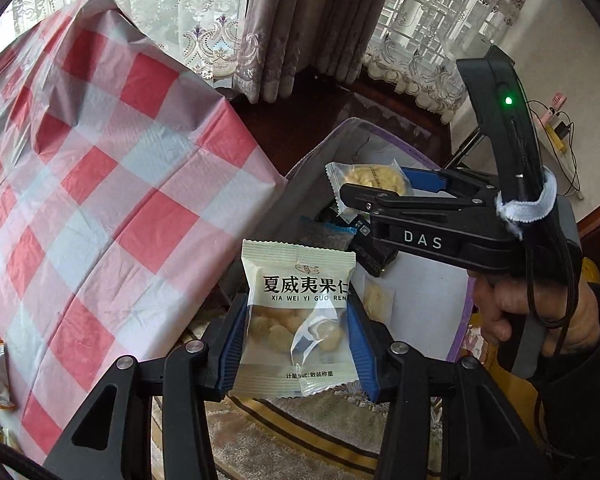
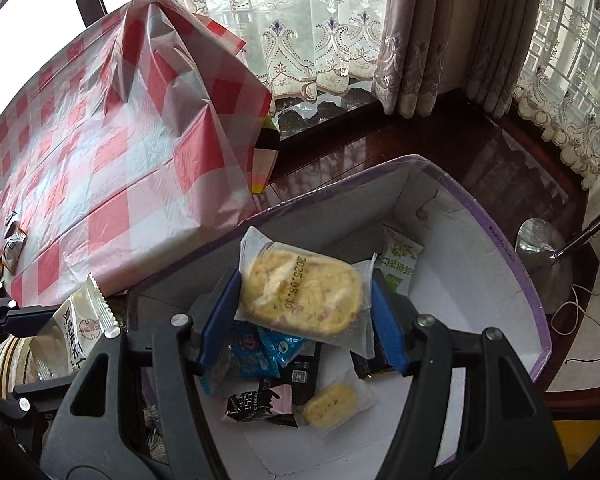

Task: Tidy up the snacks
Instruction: 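Open both tools to drop the nut packet and cookie bag into the box, then move both tools back over the table toward the remaining snacks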

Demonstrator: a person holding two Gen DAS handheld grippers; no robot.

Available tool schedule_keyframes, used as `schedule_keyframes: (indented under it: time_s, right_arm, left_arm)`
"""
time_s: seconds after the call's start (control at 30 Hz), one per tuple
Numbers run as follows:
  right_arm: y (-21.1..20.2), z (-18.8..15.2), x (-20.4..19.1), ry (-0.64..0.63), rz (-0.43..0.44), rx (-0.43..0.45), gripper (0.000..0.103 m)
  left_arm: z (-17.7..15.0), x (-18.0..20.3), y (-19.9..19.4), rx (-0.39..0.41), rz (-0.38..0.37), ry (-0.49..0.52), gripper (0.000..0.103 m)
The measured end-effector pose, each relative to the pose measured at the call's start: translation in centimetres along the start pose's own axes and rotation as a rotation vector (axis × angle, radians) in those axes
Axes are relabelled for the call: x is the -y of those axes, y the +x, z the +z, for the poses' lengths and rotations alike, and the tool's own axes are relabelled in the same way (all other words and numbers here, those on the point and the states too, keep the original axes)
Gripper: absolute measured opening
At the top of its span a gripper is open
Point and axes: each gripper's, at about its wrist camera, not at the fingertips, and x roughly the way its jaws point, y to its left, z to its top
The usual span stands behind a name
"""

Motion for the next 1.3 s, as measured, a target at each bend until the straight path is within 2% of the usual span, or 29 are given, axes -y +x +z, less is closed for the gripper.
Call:
schedule_keyframes:
  time_s: [0.07, 0.13, 0.2, 0.67, 1.0, 1.3]
  right_arm:
    - [0.1, 0.0, 0.3, 0.005, -0.005, -0.002, 0.068]
    - [0.2, 0.1, 0.4, 0.006, -0.008, -0.008, 0.068]
    - [0.0, 0.0, 0.5, 0.007, -0.007, -0.007, 0.069]
    - [-0.4, -0.3, -1.2, -0.025, 0.020, -0.014, 0.073]
    - [-1.1, -0.7, -6.2, -0.112, 0.057, -0.029, 0.074]
    - [-1.9, -1.0, -12.5, -0.240, 0.126, -0.047, 0.075]
  left_arm:
    - [0.1, 0.7, 0.3, -0.009, -0.016, 0.022, 0.050]
    - [0.2, 1.1, 0.6, -0.023, -0.031, 0.036, 0.060]
    - [0.2, 1.4, 0.6, -0.027, -0.020, 0.041, 0.063]
    - [-0.9, -2.8, -1.5, 0.040, 0.022, -0.119, 0.063]
    - [-4.2, -6.9, -4.6, 0.103, 0.070, -0.283, 0.063]
    - [-9.6, -11.1, -8.3, 0.149, 0.100, -0.459, 0.063]
